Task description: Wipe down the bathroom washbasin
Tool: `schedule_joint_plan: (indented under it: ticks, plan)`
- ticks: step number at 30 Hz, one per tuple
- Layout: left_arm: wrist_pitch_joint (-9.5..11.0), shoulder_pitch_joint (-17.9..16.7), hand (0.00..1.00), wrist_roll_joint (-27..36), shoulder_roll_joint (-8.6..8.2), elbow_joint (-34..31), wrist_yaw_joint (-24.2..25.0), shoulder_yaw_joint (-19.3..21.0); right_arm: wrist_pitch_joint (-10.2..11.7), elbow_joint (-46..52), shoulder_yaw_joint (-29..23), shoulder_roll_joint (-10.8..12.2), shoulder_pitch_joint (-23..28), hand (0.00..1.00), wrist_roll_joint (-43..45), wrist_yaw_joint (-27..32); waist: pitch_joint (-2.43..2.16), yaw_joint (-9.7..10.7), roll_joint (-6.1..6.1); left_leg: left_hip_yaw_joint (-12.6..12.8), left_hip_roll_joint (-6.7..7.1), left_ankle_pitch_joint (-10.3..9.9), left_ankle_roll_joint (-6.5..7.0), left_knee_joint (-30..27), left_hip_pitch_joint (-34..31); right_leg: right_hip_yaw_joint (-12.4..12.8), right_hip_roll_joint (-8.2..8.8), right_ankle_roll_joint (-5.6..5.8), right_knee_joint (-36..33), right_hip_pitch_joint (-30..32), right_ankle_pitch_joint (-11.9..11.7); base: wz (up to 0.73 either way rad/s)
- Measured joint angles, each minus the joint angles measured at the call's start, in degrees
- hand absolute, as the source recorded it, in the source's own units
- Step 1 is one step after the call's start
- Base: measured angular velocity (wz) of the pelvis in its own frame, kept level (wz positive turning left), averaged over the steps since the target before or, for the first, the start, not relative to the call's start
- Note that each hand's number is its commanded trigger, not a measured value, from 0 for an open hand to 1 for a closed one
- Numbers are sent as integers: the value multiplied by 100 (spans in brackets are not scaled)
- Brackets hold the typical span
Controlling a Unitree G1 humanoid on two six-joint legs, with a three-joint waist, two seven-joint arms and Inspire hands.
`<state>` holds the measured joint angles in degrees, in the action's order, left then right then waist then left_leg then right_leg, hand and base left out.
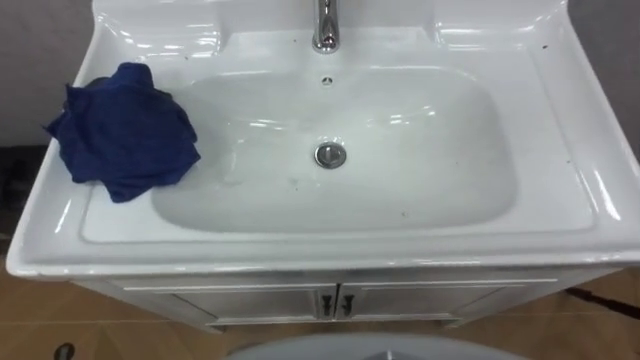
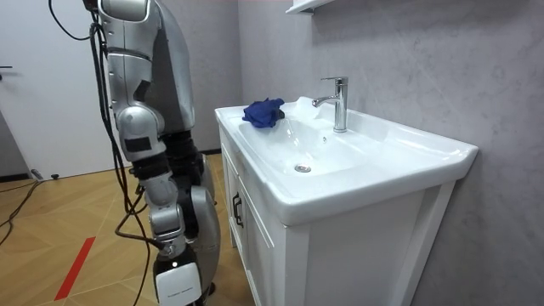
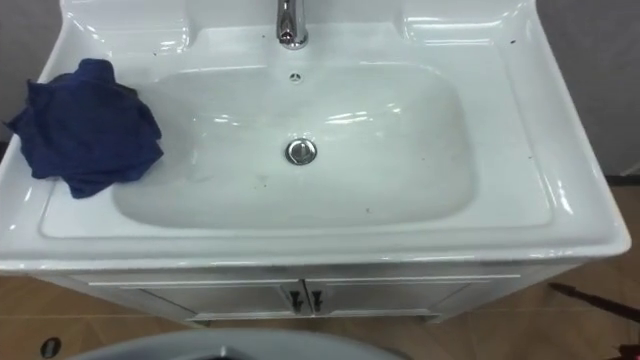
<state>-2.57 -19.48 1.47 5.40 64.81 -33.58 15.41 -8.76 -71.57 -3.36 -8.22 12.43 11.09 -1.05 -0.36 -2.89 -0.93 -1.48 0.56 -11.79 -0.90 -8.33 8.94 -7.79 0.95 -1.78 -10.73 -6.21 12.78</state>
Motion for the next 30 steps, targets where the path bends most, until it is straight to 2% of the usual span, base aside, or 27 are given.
schedule_joint_plan:
  ticks: [5,9,16,23,30]
  plan:
    - [-133,-6,0,11,1,53,336,-11,-8,-72,0,3,7,0,-36,-76,13,7,-10,138,-7,-34,54,10,74,45,-2,19,7,-75,9,-5]
    - [-248,3,0,20,-10,92,682,-101,-78,-79,3,10,10,0,-68,-145,13,104,-9,305,-13,-72,112,1,86,73,4,39,-7,-69,17,-5]
    - [-523,55,0,15,-28,162,1390,-104,-271,-82,0,59,25,0,-104,-157,7,117,-49,414,3,-90,140,2,145,163,21,70,-15,-76,5,-9]
    - [-738,146,0,-3,-43,164,1669,-104,-336,-220,0,141,-125,0,-133,-144,6,113,-107,460,10,-90,141,2,169,306,2,89,-17,-74,-4,-5]
    - [-914,220,0,-634,-26,165,1906,-295,-406,-221,134,154,-86,0,-183,-149,7,127,-110,464,7,-91,142,2,171,303,0,90,-15,-72,-5,0]
